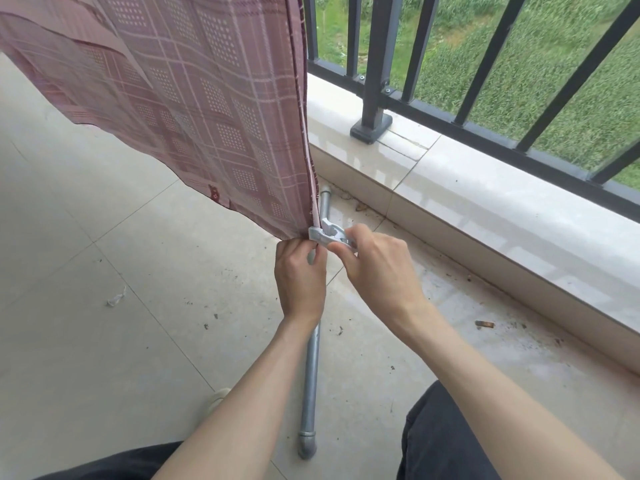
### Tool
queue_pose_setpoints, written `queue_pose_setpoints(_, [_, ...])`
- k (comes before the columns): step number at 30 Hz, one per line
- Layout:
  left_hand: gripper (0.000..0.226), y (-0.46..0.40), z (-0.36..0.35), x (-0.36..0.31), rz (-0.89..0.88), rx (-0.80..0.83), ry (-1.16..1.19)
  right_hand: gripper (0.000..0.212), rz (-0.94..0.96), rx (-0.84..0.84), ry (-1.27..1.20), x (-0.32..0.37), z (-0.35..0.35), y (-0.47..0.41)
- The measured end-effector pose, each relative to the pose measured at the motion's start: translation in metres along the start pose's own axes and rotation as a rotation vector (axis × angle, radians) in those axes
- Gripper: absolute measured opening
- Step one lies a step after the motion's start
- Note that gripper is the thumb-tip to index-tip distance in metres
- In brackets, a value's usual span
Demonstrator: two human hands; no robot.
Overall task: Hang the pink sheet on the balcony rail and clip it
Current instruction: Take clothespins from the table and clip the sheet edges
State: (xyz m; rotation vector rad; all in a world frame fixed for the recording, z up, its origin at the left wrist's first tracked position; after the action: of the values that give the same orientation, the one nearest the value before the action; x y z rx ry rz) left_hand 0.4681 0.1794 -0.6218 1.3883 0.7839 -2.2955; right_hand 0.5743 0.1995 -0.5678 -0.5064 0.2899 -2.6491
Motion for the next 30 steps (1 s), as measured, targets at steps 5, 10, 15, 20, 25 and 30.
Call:
queue_pose_setpoints(5, [0.025, -0.002, -0.002, -0.004, -0.125, 0.011, -0.080, 0.034, 0.009, -0.019, 0.014, 0.008, 0.002, -0.001])
queue_pose_setpoints(10, [0.016, 0.000, -0.002, -0.002, -0.084, 0.000, -0.063, 0.031, -0.019, -0.049, 0.045, 0.006, -0.001, -0.009])
queue_pose_setpoints(15, [0.008, 0.002, 0.000, 0.000, -0.016, 0.005, -0.054, 0.034, -0.047, 0.079, -0.024, 0.004, -0.006, -0.009])
queue_pose_setpoints(20, [0.017, 0.009, 0.008, -0.004, 0.138, 0.134, -0.087, 0.051, -0.137, 0.185, -0.079, -0.007, 0.006, -0.003])
queue_pose_setpoints(25, [0.039, 0.024, 0.045, -0.020, 0.163, 0.599, -0.295, 0.061, -0.322, 0.382, 0.078, -0.015, 0.023, 0.030])
queue_pose_setpoints(30, [0.057, 0.024, 0.098, -0.088, 0.015, 0.993, -0.529, 0.073, -0.387, 0.552, 0.228, 0.018, 0.089, 0.056])
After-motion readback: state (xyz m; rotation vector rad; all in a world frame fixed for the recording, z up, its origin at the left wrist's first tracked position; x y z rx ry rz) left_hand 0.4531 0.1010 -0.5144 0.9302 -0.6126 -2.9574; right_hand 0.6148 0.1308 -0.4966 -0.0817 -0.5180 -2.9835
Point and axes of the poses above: each hand's wrist, its own y-axis away from the middle knuckle, its own z-axis out of the back of the hand, x = y × z, the point moved 2 cm from there along -y, towards the middle knuckle, and after that the axes turned 15 degrees about y, right-handed, at the moved point
